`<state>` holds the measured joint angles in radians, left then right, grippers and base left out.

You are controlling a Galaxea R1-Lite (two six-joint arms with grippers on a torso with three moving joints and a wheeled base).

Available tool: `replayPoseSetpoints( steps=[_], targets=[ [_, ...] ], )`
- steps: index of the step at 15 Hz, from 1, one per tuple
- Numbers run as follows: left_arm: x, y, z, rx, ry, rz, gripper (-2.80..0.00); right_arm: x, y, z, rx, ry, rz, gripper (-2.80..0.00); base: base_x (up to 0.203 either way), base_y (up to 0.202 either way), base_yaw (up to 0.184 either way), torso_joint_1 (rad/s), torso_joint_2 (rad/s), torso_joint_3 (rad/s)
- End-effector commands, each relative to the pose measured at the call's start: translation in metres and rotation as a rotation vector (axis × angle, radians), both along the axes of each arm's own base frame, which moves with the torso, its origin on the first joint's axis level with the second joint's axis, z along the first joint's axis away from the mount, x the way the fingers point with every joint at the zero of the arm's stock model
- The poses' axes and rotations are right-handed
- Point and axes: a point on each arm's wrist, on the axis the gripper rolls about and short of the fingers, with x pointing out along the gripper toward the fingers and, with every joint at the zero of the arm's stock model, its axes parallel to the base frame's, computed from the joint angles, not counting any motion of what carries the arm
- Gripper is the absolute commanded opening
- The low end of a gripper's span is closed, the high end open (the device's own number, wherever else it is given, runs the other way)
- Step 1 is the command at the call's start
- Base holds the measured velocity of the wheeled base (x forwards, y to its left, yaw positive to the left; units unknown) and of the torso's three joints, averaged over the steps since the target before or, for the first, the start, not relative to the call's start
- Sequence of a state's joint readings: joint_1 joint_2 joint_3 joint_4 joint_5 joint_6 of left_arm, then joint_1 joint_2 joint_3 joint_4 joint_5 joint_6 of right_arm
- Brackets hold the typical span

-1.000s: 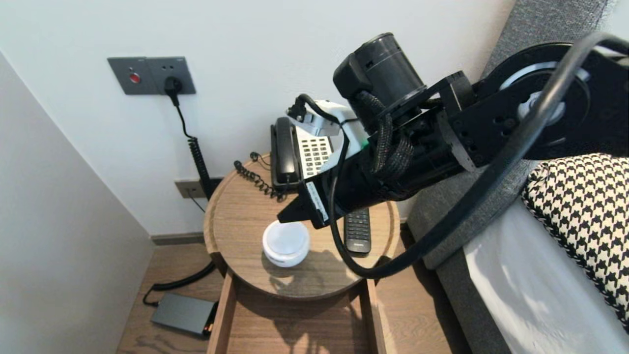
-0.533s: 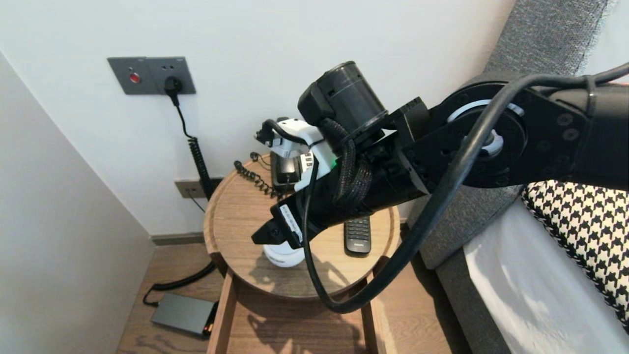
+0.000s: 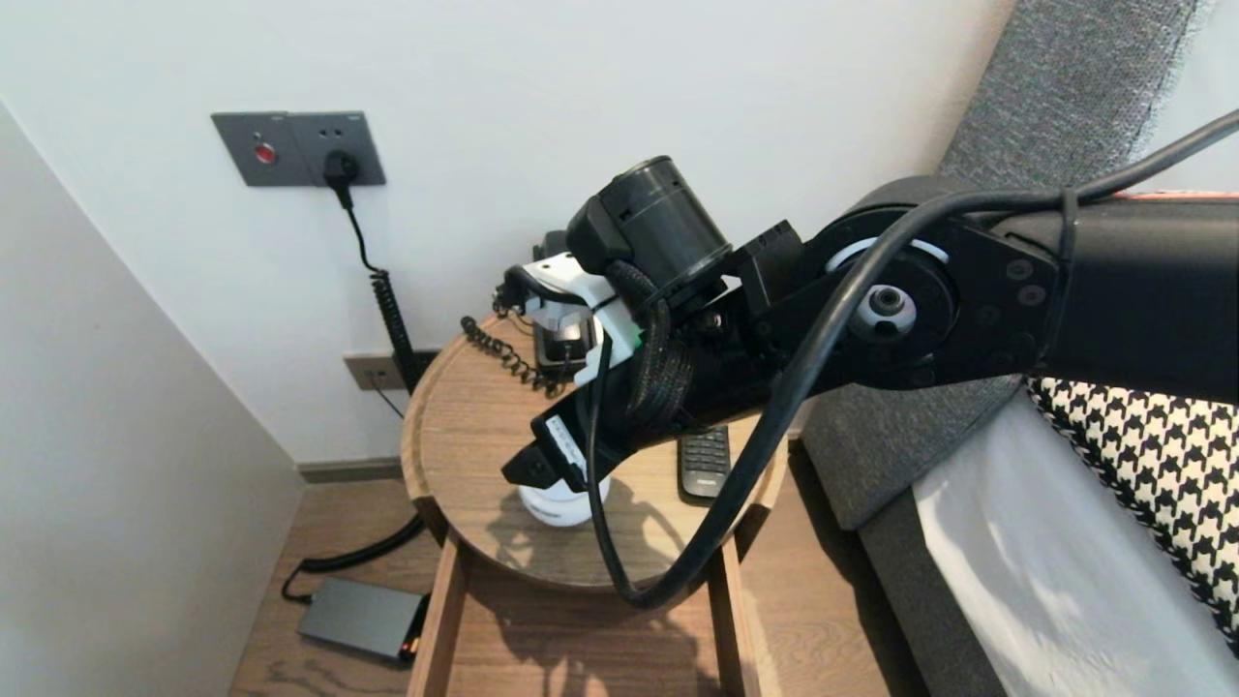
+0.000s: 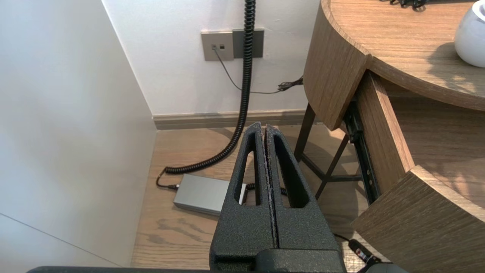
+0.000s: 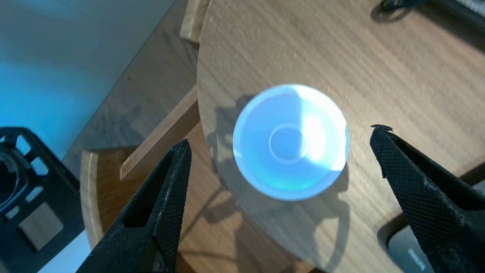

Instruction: Put the remote controls on the table in the drawer one by one

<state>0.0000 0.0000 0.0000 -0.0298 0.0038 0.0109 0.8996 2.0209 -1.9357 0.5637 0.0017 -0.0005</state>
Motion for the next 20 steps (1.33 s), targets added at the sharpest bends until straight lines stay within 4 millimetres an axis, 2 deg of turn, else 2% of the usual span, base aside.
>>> replayPoseSetpoints(
  steps=[1,9,16,20],
  targets=[
    [0.001,0.000,-0.003,0.000,0.010,-0.001,-2.80,0.003,0.004,-0.005,-0.008,-0.003,0.000,0.00,0.000,0.000,0.000,0.000,0.00,0.000],
    [0.001,0.000,-0.003,0.000,0.010,0.001,-2.80,0.017,0.015,-0.027,-0.051,-0.010,-0.051,0.00,0.000,0.000,0.000,0.000,0.00,0.000],
    [0.001,0.000,-0.003,0.000,0.010,0.000,-2.80,0.029,0.013,-0.035,-0.055,-0.007,-0.077,0.00,0.000,0.000,0.000,0.000,0.00,0.000],
    [0.001,0.000,-0.003,0.000,0.010,-0.001,-2.80,0.029,0.012,-0.035,-0.054,-0.008,-0.077,0.00,0.000,0.000,0.000,0.000,0.00,0.000]
  ],
)
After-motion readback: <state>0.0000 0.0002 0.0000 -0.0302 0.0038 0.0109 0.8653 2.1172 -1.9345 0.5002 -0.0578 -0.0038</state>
